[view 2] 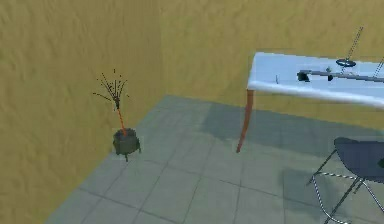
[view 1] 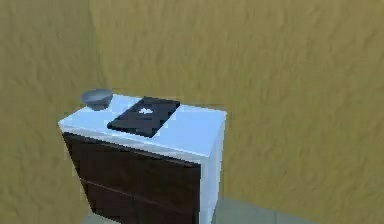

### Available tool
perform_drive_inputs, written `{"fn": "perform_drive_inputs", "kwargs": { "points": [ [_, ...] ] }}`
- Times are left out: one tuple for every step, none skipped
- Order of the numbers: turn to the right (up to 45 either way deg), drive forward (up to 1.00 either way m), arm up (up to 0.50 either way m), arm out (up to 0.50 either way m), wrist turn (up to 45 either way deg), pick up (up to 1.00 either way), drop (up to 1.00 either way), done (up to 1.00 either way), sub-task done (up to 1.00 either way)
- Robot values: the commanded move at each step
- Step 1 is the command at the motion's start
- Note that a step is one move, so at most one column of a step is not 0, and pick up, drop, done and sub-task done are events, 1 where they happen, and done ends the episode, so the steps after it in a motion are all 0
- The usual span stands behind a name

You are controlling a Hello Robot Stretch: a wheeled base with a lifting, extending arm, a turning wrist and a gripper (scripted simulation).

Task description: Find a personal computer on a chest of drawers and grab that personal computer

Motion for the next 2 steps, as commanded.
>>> {"fn": "perform_drive_inputs", "kwargs": {
  "points": [
    [-45.0,0.0,0.0,0.0,0.0,0.0,0.0,0.0,0.0],
    [-45.0,0.0,0.0,0.0,0.0,0.0,0.0,0.0,0.0]
  ]
}}
